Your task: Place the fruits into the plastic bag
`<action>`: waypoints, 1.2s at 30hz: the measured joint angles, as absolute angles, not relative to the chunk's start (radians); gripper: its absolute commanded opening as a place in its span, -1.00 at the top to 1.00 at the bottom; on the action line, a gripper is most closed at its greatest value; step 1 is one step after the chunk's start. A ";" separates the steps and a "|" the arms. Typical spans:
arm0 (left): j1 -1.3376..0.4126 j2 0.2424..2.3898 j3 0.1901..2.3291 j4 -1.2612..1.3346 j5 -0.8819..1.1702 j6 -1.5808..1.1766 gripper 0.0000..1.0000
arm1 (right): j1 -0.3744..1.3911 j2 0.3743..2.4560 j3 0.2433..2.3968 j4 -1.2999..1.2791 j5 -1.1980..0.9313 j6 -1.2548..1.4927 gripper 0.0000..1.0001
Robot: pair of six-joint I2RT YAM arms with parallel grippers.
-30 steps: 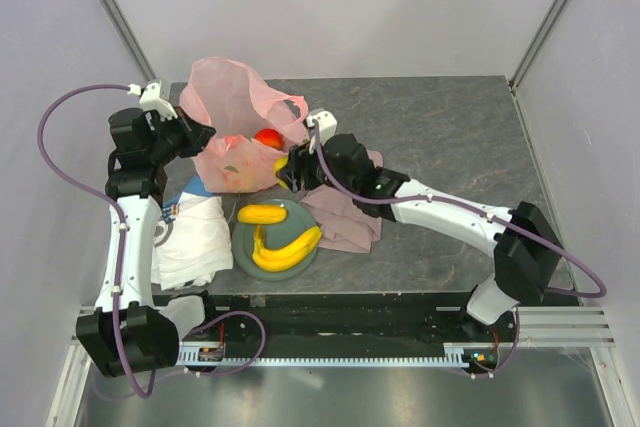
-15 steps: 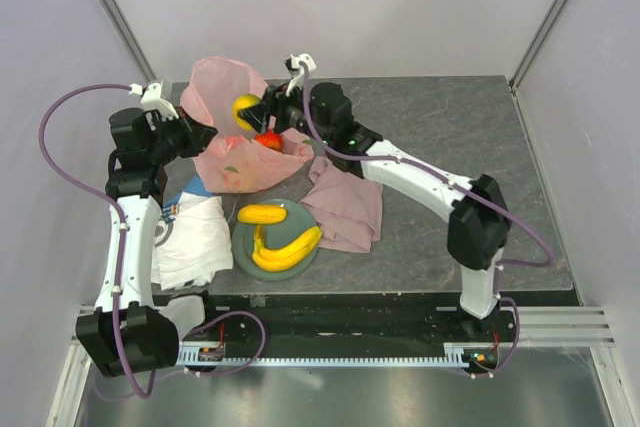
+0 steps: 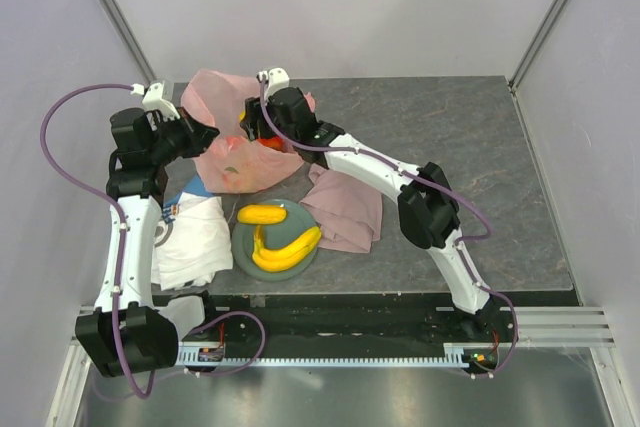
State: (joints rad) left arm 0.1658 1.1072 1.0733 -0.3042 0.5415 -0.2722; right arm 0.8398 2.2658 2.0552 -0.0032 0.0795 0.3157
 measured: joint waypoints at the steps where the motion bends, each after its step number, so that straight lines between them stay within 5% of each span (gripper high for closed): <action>1: 0.166 1.107 1.073 -0.304 0.545 -0.272 0.97 | 0.841 2.270 2.055 -0.026 0.097 0.303 0.04; 18: 0.166 1.108 1.073 -0.304 0.553 -0.273 0.97 | 0.884 2.271 1.958 -0.267 0.167 0.234 -0.11; 29: 0.166 1.108 1.073 -0.304 0.553 -0.272 0.97 | 0.892 2.271 1.957 -0.312 0.167 0.229 -0.75; 36: 0.166 1.108 1.073 -0.304 0.553 -0.273 0.97 | 0.892 2.271 1.958 -0.316 0.160 0.227 -0.79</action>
